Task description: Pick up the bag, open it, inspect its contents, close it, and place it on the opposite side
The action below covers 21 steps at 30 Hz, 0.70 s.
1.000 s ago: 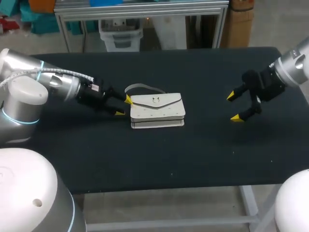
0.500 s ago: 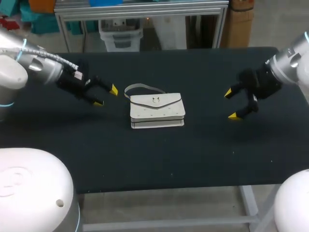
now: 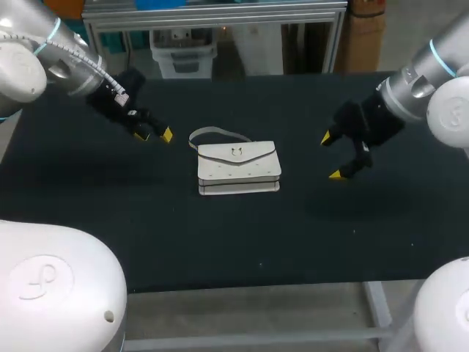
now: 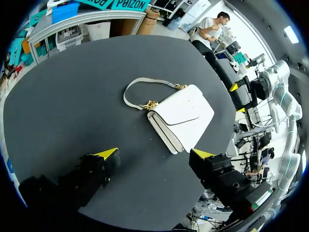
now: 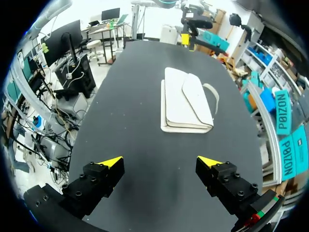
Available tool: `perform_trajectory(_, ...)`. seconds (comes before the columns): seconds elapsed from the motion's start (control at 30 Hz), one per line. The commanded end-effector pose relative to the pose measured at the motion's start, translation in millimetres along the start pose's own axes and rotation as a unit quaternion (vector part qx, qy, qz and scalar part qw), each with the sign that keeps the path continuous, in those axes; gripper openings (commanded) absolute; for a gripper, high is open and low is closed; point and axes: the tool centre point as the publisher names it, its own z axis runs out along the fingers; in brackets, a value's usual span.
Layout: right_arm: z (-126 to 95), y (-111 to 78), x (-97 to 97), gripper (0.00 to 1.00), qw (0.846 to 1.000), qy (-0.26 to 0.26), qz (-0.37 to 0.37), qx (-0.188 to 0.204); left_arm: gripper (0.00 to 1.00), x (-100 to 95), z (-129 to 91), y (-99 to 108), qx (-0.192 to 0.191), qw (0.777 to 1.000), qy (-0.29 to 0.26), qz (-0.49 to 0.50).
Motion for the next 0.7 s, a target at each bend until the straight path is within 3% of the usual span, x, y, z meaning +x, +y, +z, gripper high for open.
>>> perform_trajectory(0.03, 1.2, 4.3, -3.7, 1.0, 1.0, 0.008, -0.001, 0.0, 1.0, 2.2, -1.9, -4.1, -0.022, 1.0, -0.006, -0.002)
perform_trajectory(0.33, 1.2, 4.3, -3.7, 1.0, 1.0, 0.008, -0.001, 0.0, 1.0, 2.2, -1.9, -4.1, -0.022, 1.0, -0.006, -0.002)
perform_trajectory(0.37, 1.2, 4.3, -3.7, 1.0, 1.0, 0.008, -0.001, 0.0, 1.0, 1.1, 3.1, -7.4, -0.017, 0.999, -0.033, 0.003)
perform_trajectory(0.5, 17.7, 24.4, -5.9, 1.0, 0.997, -0.021, -0.069, 0.023, 1.0, -0.1, 12.4, -16.2, -0.001, 0.996, -0.047, 0.074)
perform_trajectory(0.7, 35.3, 43.2, -4.2, 1.0, 0.995, -0.017, -0.092, 0.045, 1.0, 7.3, 13.4, -22.5, -0.003, 0.982, -0.06, 0.182)
